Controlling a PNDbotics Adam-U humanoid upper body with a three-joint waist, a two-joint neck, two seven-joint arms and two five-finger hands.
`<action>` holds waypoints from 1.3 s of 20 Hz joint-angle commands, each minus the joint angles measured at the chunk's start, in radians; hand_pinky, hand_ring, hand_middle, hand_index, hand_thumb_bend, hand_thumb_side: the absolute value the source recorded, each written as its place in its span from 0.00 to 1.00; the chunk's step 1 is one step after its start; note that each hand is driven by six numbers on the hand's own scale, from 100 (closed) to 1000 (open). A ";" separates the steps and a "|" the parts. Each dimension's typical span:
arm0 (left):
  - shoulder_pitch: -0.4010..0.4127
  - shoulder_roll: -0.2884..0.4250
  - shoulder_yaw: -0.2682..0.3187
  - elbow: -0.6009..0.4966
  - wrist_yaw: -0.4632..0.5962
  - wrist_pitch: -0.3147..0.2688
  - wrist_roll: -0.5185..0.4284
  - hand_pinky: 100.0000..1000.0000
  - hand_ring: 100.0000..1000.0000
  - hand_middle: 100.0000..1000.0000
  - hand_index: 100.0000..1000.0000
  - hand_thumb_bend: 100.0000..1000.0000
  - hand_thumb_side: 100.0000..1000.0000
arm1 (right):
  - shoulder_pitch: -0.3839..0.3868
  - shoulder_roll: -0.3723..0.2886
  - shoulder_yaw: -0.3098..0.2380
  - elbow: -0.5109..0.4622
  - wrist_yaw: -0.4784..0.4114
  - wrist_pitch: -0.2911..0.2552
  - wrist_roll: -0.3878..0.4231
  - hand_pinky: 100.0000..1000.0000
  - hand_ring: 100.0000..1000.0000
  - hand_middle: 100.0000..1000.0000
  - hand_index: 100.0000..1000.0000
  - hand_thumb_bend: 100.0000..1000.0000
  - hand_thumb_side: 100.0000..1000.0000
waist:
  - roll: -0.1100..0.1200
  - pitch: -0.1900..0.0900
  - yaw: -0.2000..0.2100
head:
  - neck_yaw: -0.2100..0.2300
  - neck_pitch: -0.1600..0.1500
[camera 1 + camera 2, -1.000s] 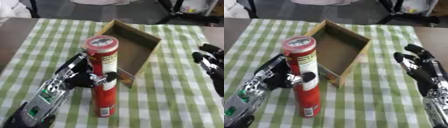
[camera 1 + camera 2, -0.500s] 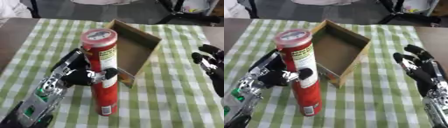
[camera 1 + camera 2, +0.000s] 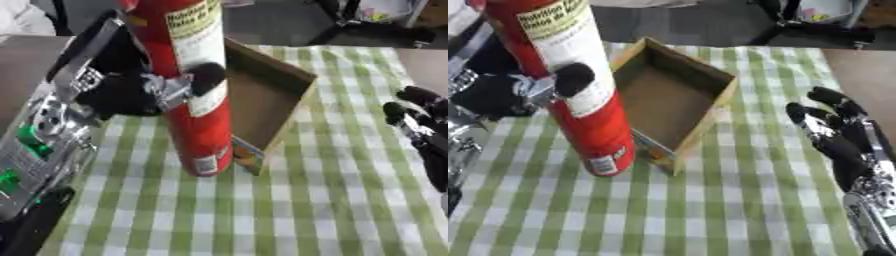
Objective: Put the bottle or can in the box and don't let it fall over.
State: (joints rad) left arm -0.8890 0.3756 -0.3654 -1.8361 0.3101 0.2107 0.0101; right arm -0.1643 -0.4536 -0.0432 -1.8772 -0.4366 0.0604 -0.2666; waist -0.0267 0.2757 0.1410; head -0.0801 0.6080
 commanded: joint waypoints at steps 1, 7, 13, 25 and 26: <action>-0.058 0.033 0.025 0.035 -0.028 -0.032 0.032 0.12 0.29 0.13 0.18 0.00 0.00 | -0.018 -0.023 0.001 -0.022 -0.007 0.003 0.006 0.74 0.70 0.76 0.76 0.55 0.17 | -0.001 -0.010 -0.008 | 0.009 -0.021; -0.088 0.047 0.039 0.086 -0.055 -0.071 0.047 0.12 0.30 0.13 0.18 0.00 0.00 | -0.037 -0.026 0.008 -0.036 -0.007 0.000 0.014 0.74 0.70 0.76 0.76 0.55 0.17 | -0.004 0.007 -0.027 | 0.005 -0.036; -0.222 0.086 0.086 0.221 -0.115 -0.131 0.135 0.12 0.29 0.13 0.18 0.00 0.00 | -0.092 -0.034 0.034 -0.092 -0.009 0.011 0.040 0.74 0.70 0.76 0.76 0.56 0.18 | 0.007 0.060 -0.107 | 0.060 -0.088; -0.273 0.057 0.140 0.434 -0.173 -0.302 0.219 0.17 0.34 0.17 0.23 0.00 0.00 | -0.130 -0.016 0.059 -0.123 0.008 0.003 0.076 0.74 0.70 0.76 0.76 0.57 0.16 | 0.022 0.139 -0.203 | 0.110 -0.170; -0.273 0.053 0.140 0.449 -0.174 -0.309 0.222 0.21 0.38 0.21 0.27 0.00 0.00 | -0.131 -0.014 0.060 -0.123 0.010 0.002 0.079 0.74 0.70 0.76 0.76 0.57 0.16 | 0.022 0.144 -0.206 | 0.109 -0.176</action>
State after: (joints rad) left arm -1.1354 0.4241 -0.2415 -1.3929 0.1396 -0.0822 0.2250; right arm -0.2850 -0.4562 0.0194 -1.9761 -0.4345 0.0650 -0.1934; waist -0.0036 0.4439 -0.0636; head 0.0253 0.4530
